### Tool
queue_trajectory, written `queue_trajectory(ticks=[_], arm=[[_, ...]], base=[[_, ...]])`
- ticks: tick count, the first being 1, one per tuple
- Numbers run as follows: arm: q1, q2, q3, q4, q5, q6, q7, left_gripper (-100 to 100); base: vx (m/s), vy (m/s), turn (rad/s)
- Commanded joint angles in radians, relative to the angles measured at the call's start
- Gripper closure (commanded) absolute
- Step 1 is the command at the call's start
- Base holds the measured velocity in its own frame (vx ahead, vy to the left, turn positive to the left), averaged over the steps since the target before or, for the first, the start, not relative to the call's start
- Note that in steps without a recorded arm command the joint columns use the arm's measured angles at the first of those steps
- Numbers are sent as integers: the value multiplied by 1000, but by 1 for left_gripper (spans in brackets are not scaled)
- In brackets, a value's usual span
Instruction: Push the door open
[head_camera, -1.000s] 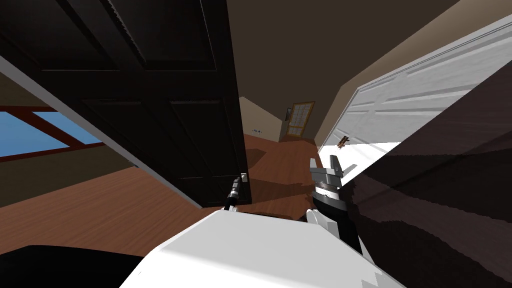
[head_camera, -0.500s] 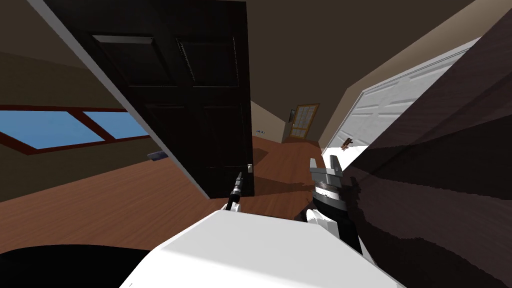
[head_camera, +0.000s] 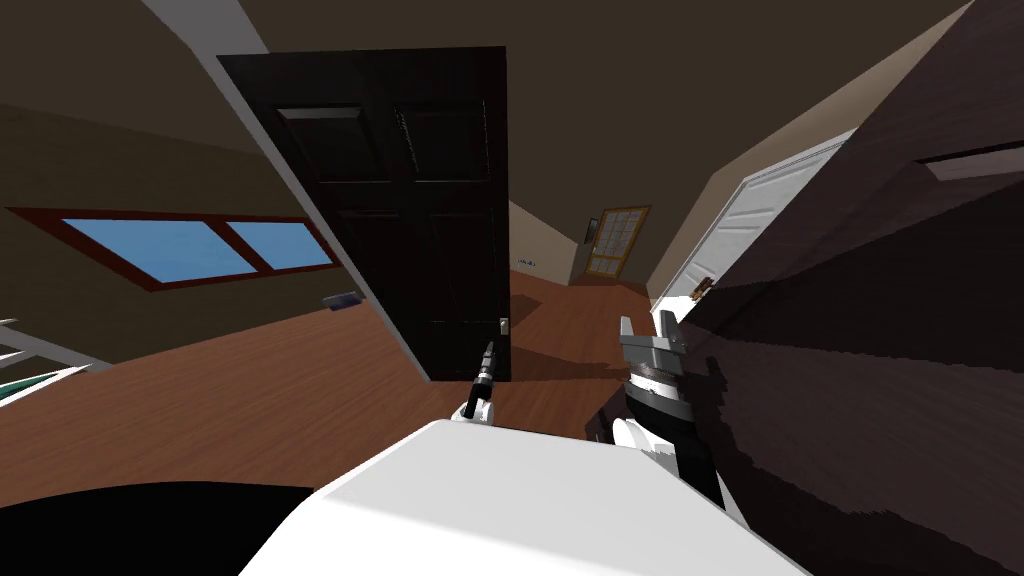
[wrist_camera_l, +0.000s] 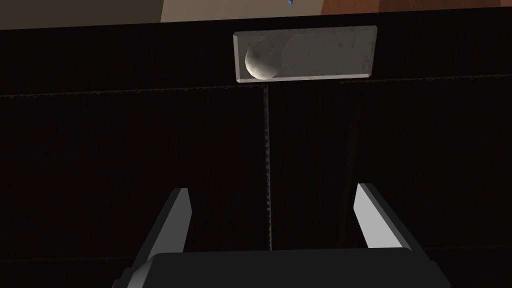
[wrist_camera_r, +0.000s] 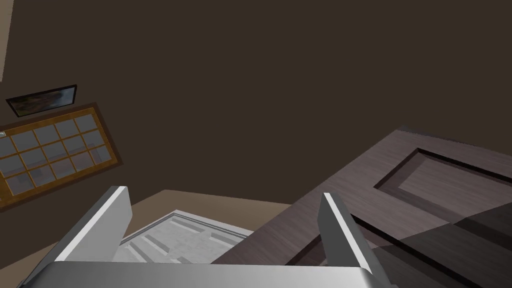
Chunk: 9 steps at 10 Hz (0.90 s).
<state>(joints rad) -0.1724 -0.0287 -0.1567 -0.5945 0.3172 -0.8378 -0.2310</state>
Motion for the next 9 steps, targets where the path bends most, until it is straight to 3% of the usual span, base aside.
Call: queue_trajectory(ticks=[1, 2, 3, 4, 6, 9], arm=[[0, -18, -13, -15, 15, 13, -12, -100], [5, -12, -8, -17, 9, 9, -10, -100], [5, 6, -8, -19, 10, 11, -11, -100], [5, 12, -8, -19, 10, 10, -11, -100], [5, 39, -4, -16, 11, 7, -10, -100], [4, 54, 0, -13, 13, 2, -7, -100]], base=[[-111, -138, 45], [-48, -66, 12], [49, 48, -10], [128, 93, -14], [174, 86, -20], [215, 6, -28]])
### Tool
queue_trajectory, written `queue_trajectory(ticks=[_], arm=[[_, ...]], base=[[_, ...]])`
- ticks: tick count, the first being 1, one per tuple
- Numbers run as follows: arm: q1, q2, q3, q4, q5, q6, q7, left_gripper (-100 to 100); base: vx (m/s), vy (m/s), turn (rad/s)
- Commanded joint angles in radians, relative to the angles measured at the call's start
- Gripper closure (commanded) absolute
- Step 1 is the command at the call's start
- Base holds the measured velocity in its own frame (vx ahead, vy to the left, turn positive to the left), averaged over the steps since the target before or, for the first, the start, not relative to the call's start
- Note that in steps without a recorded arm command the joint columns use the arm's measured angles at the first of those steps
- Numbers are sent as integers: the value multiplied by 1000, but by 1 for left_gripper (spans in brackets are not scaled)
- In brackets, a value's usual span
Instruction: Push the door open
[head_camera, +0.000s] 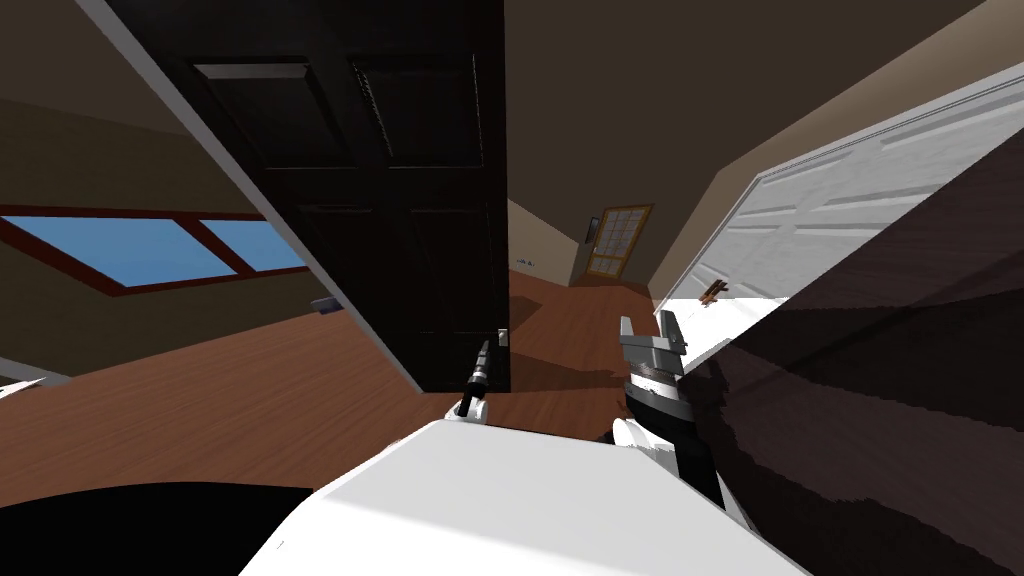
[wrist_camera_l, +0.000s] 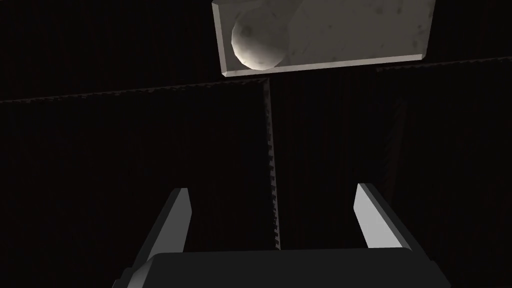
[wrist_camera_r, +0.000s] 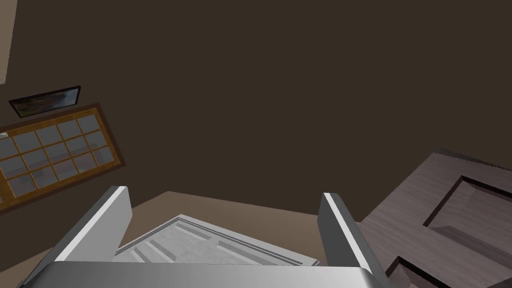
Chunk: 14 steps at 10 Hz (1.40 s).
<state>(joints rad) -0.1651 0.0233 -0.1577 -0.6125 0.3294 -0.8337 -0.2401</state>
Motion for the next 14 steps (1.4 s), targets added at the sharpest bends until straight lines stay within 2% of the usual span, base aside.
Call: queue_trajectory(ticks=[1, 3, 5, 6, 7, 12, 13, 14], arm=[[-4, 1, 3, 6, 1, -4, 2, -100], [-5, -10, 6, 8, 2, -7, 4, -100], [-5, -38, 9, 11, 3, -10, 5, -100], [-4, -30, 9, 7, 3, -8, 3, -100], [-4, -30, 9, 7, 3, -8, 3, 100], [-4, -30, 9, 7, 3, -8, 3, 100], [-3, -11, 21, 8, 13, -7, -8, 100], [-3, -4, 28, 8, 18, -7, -13, 100]], base=[[206, -45, -17], [195, -67, -27], [179, -75, -24], [81, -32, 20], [-19, 2, -9], [-14, 5, -6], [104, -20, 63], [182, -20, 97]])
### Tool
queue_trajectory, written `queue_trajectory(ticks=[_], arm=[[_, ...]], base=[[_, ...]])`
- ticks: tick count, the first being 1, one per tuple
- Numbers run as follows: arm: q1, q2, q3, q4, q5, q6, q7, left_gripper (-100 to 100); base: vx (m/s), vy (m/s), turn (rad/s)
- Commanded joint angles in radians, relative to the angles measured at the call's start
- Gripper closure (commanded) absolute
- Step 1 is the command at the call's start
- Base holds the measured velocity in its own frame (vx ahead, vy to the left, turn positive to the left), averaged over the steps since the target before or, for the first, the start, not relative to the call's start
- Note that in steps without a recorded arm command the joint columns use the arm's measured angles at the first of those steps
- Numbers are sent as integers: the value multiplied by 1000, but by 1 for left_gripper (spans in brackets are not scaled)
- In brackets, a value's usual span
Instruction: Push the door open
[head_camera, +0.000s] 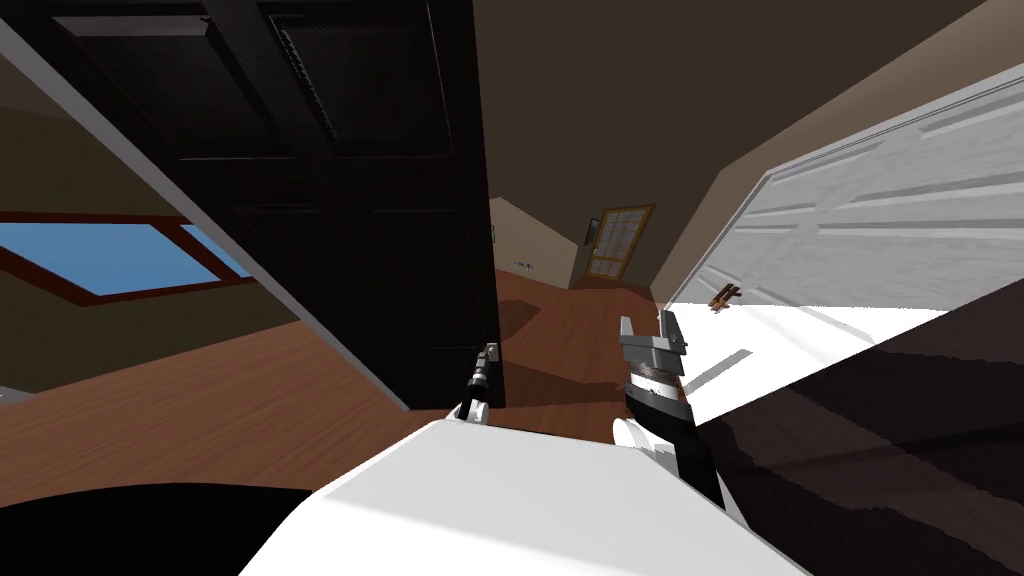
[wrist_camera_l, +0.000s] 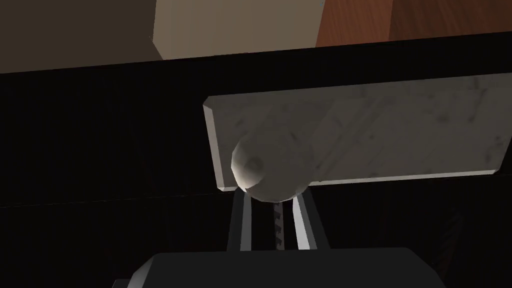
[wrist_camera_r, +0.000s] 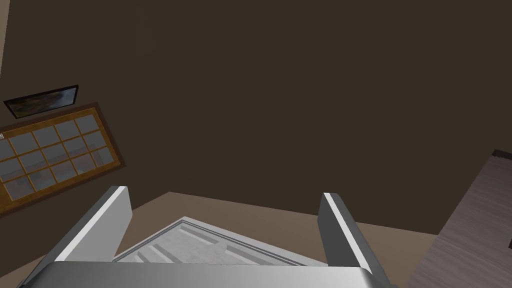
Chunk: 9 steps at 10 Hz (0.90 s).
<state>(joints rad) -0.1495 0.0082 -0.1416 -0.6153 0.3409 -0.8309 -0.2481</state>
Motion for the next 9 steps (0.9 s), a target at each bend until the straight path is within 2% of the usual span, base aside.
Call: queue_trajectory(ticks=[1, 2, 3, 4, 6, 8, 9], arm=[[-19, 17, 20, 10, 12, -11, -10, 100], [-20, 21, 28, 9, 19, -12, -16, 100], [-6, 28, -12, 2, 42, -11, -36, -100], [-5, 29, -16, 0, 47, -11, -39, -100], [4, 29, -48, -15, 78, -12, -60, -100], [14, 6, -86, -34, 116, -13, -85, -100], [19, -16, -105, -43, 135, -14, -98, -100]], base=[[201, -41, 66], [183, -24, 100], [1, 59, 149], [-111, 94, 67], [-137, 101, 74], [-185, 61, 105], [-180, -32, 94]])
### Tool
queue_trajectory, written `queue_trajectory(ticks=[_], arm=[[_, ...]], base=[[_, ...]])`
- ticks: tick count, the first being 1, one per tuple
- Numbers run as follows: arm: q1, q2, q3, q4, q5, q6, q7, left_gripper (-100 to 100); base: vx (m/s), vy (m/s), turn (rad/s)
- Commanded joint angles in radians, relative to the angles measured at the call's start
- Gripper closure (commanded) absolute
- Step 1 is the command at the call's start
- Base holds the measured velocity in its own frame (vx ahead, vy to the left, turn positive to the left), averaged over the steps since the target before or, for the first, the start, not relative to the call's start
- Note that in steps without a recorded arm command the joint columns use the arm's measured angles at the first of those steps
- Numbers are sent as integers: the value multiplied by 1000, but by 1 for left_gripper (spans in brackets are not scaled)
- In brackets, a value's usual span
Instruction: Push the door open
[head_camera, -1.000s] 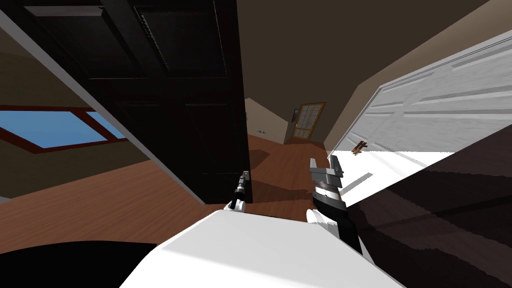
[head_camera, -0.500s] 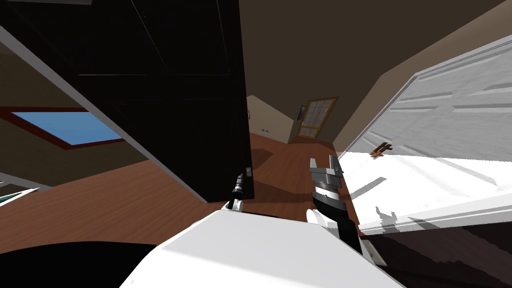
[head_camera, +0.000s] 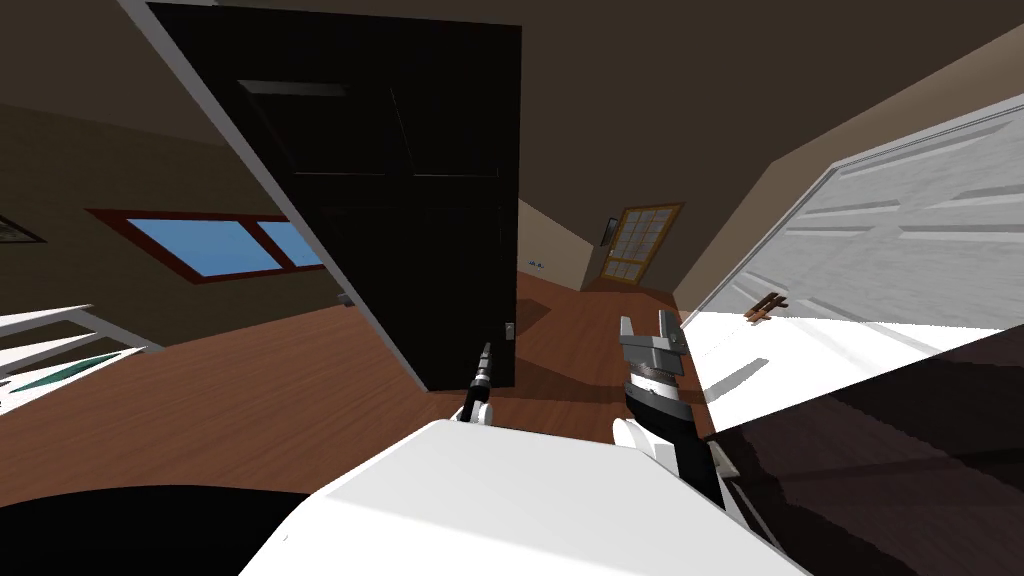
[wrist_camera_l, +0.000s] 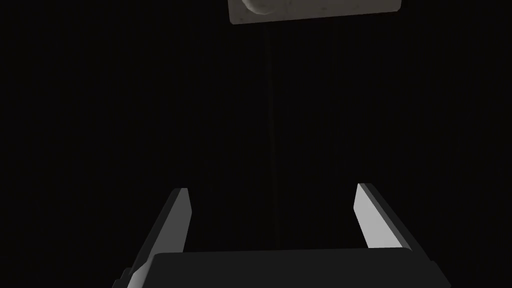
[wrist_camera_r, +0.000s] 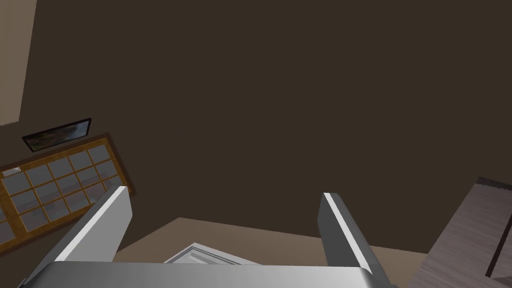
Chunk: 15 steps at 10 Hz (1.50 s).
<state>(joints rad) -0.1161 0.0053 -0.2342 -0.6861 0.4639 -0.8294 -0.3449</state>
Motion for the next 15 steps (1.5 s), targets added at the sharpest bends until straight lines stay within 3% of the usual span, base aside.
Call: queue_trajectory(ticks=[1, 2, 3, 4, 5, 10, 13, 15], arm=[[-12, -25, -20, 23, 20, -15, -7, -100], [-12, -25, -20, 23, 20, -15, -7, -100], [-9, -45, -31, 18, 31, -16, -14, -100], [-8, -52, -34, 16, 34, -16, -16, -100], [4, -42, -32, -6, 31, -6, -17, -100], [-1, 15, -23, 1, 31, -7, -12, -100], [-5, 21, -16, 6, 30, -9, -9, -100], [-7, 13, -12, 9, 30, -11, -6, -100]], base=[[-151, -103, 59], [-75, -95, 20], [-88, -159, 28], [-119, -207, 36], [-50, -93, 14], [150, 107, -19], [210, -45, -18], [170, -98, -21]])
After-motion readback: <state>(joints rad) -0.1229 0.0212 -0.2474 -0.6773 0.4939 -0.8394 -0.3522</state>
